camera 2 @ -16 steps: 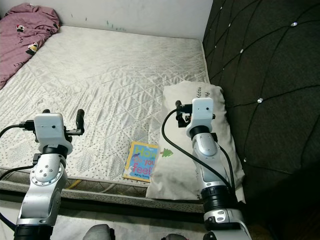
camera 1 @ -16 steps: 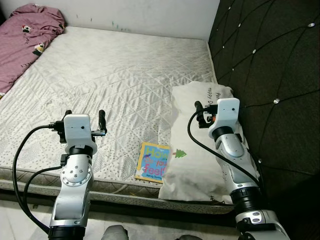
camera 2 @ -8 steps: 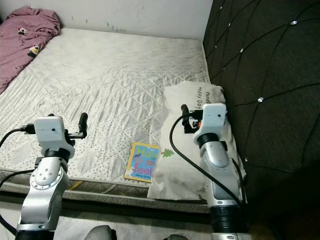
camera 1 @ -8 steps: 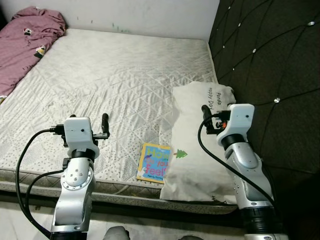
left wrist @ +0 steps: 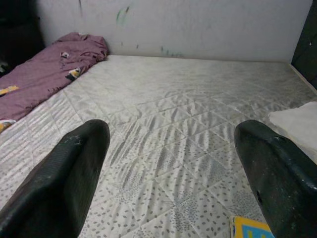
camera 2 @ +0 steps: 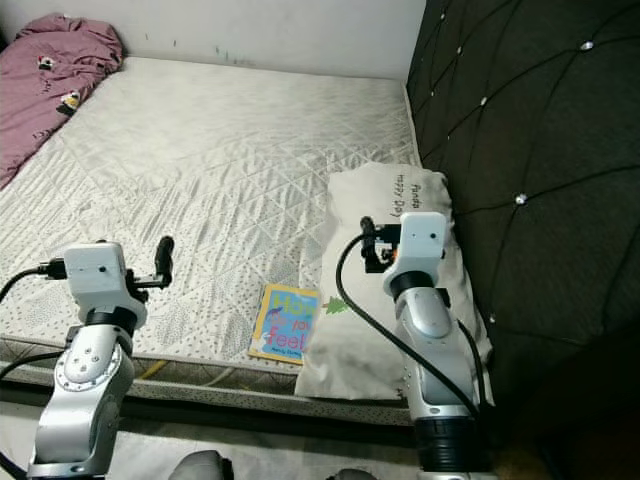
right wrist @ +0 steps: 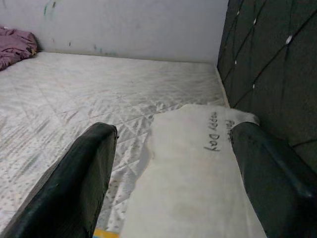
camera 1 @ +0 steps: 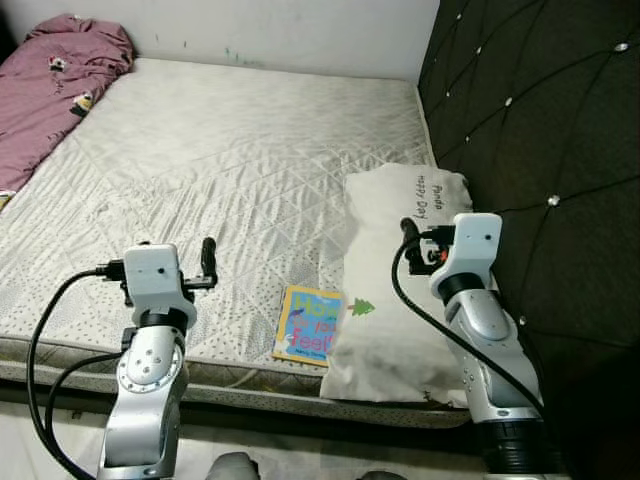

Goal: Clean up the room

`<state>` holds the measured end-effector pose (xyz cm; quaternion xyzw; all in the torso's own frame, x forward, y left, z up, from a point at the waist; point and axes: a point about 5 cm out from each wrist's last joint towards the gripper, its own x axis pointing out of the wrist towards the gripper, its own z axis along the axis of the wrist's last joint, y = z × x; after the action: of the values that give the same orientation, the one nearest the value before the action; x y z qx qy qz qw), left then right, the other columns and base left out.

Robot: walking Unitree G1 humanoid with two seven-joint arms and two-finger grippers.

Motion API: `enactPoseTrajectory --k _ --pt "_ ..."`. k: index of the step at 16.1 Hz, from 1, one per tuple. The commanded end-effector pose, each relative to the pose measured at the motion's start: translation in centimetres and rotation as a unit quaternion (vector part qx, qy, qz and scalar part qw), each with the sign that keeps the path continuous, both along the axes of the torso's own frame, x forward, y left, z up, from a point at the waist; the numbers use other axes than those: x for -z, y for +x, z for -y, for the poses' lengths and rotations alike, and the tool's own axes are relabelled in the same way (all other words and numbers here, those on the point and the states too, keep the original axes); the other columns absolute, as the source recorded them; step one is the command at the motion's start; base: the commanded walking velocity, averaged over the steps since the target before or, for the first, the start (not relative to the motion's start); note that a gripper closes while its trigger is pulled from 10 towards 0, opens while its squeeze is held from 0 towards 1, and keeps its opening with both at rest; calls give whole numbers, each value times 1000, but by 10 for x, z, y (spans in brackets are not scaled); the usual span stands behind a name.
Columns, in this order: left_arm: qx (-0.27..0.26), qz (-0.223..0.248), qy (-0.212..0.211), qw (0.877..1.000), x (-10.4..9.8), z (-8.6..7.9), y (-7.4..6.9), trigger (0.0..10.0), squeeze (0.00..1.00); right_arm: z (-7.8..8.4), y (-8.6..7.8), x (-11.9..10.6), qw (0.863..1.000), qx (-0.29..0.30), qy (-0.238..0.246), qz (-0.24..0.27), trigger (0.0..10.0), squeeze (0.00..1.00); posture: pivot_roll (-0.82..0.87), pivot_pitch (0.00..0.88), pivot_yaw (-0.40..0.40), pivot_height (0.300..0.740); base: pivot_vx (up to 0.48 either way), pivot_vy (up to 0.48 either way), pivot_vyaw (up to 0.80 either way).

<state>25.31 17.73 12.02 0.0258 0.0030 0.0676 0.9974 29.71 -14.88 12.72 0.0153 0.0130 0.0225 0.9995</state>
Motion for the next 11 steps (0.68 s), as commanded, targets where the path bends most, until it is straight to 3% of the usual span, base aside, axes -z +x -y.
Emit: enactPoseTrajectory --k 1,2,7,11 --pt "3 9 0 1000 -6 1 2 10000 0 3 0 0 1000 7 1 -3 10000 0 43 11 -22 740 0 0 -800" --pt "4 9 -2 1000 -6 1 3 10000 0 3 0 0 1000 6 1 -3 10000 0 43 11 -23 740 0 0 -800" --pt "8 8 -12 1000 -6 2 6 10000 0 4 2 0 1000 1 -4 -3 10000 0 41 0 -27 740 0 478 -800" --pt "11 23 -17 1000 -8 2 7 10000 0 0 1 2 1000 -16 13 -9 10000 0 41 0 -30 740 0 480 -100"
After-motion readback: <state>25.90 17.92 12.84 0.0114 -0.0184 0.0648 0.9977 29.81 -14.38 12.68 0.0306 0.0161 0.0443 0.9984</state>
